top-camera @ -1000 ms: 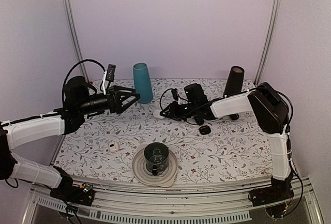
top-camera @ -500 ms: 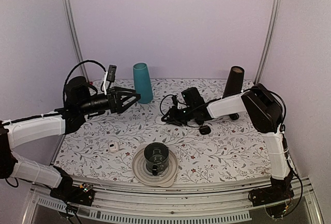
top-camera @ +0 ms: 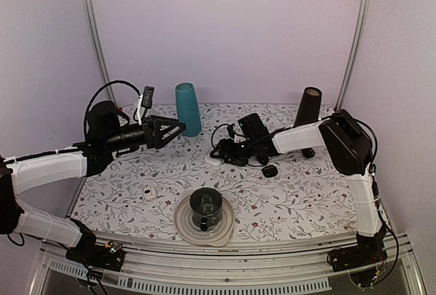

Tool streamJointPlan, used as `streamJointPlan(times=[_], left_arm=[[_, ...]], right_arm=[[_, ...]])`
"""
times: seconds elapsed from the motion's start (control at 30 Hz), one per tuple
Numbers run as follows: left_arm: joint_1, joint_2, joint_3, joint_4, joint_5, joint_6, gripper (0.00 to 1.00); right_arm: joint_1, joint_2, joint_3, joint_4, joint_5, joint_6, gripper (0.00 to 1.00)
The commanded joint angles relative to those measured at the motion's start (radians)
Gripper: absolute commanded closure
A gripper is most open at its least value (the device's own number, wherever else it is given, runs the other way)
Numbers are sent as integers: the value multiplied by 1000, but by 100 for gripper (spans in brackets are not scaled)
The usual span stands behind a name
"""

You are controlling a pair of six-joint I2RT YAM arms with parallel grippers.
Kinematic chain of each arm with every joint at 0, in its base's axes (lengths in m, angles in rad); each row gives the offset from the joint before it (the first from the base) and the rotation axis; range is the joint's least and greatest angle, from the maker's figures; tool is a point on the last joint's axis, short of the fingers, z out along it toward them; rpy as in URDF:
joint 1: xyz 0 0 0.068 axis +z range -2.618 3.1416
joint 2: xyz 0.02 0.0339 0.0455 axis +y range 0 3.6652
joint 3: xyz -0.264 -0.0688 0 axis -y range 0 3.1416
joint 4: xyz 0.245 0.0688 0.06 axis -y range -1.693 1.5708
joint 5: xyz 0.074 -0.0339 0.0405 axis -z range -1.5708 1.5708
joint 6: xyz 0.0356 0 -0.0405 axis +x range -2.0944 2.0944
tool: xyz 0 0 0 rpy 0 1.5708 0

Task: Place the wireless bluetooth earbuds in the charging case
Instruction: Place the charging case with the earbuds at the center of the board, then reset both arms

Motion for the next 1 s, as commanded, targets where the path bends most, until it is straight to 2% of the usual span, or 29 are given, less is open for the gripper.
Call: streamJointPlan(times=[0.0, 0.07, 0.2, 0.4, 0.6, 0.8, 0.97], left_arm=[[13, 12, 14, 1, -28, -14, 4], [14, 13, 16, -1, -41, -16, 4], [17, 15, 18, -7, -69, -16, 4], [26, 2, 14, -43, -147, 1, 4], [45, -33, 12, -155, -314, 68, 4], [96, -95, -10, -266, -483, 98, 4], [152, -165, -59, -305, -623, 83, 4]], right_arm=[[-4, -65, 21, -46, 64, -51, 21], [-3, -94, 17, -64, 89, -70, 11], [-3, -174, -9, -79, 148, -122, 1], [-4, -341, -97, -76, 258, -209, 1], [-17, -548, -237, -82, 428, -312, 1], [-82, -789, -488, -11, 601, -392, 1], [-176, -1006, -773, 199, 697, -471, 0]])
